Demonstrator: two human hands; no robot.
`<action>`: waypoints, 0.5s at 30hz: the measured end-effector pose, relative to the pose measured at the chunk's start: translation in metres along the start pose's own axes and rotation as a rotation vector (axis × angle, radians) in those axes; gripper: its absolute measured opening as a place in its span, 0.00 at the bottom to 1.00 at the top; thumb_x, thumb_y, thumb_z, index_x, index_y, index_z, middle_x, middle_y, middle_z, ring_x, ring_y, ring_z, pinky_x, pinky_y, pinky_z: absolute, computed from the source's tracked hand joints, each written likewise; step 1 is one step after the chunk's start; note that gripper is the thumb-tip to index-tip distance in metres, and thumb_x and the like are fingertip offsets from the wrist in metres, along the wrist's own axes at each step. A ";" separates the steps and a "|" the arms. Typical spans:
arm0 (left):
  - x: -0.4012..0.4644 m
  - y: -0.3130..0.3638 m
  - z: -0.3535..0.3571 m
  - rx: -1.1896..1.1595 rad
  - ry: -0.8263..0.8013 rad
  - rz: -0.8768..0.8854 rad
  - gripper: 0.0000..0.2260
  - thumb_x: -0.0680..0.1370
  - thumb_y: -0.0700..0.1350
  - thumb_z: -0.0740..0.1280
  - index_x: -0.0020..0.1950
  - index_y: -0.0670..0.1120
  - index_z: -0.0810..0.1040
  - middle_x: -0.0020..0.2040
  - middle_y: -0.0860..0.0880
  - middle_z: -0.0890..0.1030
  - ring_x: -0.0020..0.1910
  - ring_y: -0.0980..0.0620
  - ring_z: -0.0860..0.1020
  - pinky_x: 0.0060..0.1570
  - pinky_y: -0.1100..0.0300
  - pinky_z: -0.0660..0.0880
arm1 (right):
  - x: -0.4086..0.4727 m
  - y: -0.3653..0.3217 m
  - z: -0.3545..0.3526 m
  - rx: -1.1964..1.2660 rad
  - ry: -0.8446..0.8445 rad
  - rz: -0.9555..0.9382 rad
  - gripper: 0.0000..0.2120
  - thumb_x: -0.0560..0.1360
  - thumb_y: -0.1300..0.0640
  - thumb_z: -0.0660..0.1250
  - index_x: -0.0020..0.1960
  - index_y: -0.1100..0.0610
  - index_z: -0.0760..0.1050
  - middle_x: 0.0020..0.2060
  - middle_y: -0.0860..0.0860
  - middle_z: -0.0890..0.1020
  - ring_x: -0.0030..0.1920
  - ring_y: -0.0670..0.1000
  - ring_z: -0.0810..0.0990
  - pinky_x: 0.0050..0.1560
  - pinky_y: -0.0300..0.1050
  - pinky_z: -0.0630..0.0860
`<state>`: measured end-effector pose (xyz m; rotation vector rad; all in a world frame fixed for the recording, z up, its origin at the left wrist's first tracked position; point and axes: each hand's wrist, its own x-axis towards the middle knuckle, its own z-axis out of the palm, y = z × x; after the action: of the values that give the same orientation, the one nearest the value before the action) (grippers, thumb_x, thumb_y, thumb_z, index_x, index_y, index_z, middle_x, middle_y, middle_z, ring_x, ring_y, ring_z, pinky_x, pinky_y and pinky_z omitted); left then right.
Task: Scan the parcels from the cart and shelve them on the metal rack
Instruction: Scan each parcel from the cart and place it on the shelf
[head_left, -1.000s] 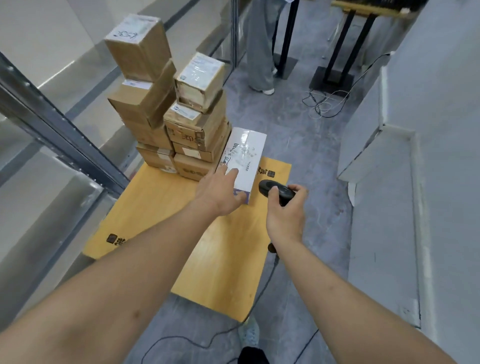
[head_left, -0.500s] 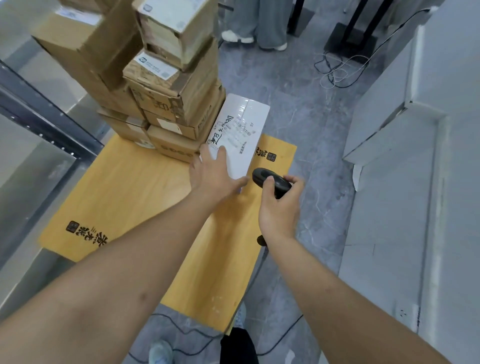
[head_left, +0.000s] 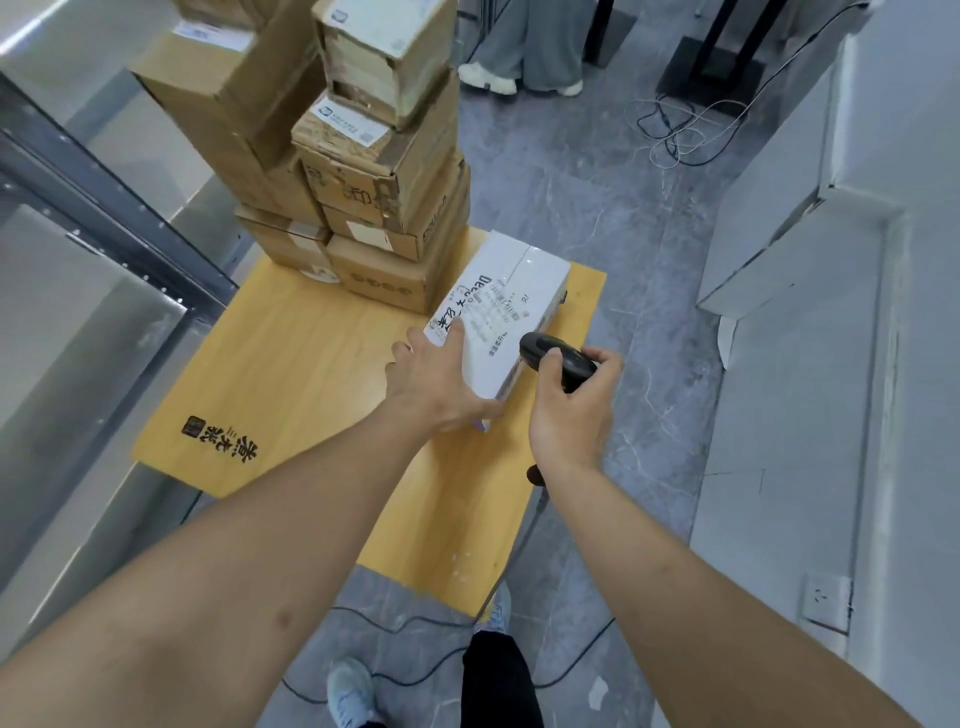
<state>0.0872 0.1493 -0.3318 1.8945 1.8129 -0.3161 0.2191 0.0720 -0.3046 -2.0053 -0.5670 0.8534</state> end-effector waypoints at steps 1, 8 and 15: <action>-0.008 -0.005 0.002 -0.001 -0.017 0.007 0.60 0.59 0.70 0.77 0.83 0.57 0.49 0.68 0.40 0.64 0.64 0.36 0.67 0.60 0.44 0.73 | -0.007 0.001 0.000 -0.004 0.002 -0.004 0.12 0.83 0.44 0.63 0.62 0.45 0.65 0.46 0.40 0.80 0.46 0.44 0.81 0.47 0.50 0.77; -0.062 -0.037 0.015 -0.012 -0.075 0.017 0.60 0.61 0.69 0.78 0.84 0.58 0.46 0.70 0.40 0.61 0.66 0.35 0.67 0.59 0.44 0.74 | -0.060 0.009 0.001 -0.016 0.016 -0.013 0.12 0.83 0.43 0.63 0.62 0.45 0.64 0.46 0.39 0.79 0.45 0.42 0.79 0.49 0.50 0.75; -0.109 -0.082 0.033 0.029 -0.083 -0.068 0.63 0.61 0.69 0.78 0.84 0.55 0.43 0.70 0.38 0.60 0.65 0.35 0.66 0.58 0.45 0.73 | -0.117 0.017 0.011 -0.035 -0.003 -0.025 0.13 0.83 0.43 0.63 0.63 0.45 0.63 0.45 0.39 0.79 0.46 0.48 0.81 0.45 0.47 0.70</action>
<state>0.0021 0.0382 -0.3219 1.8139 1.8293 -0.4405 0.1345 -0.0081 -0.2821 -2.0249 -0.6109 0.8365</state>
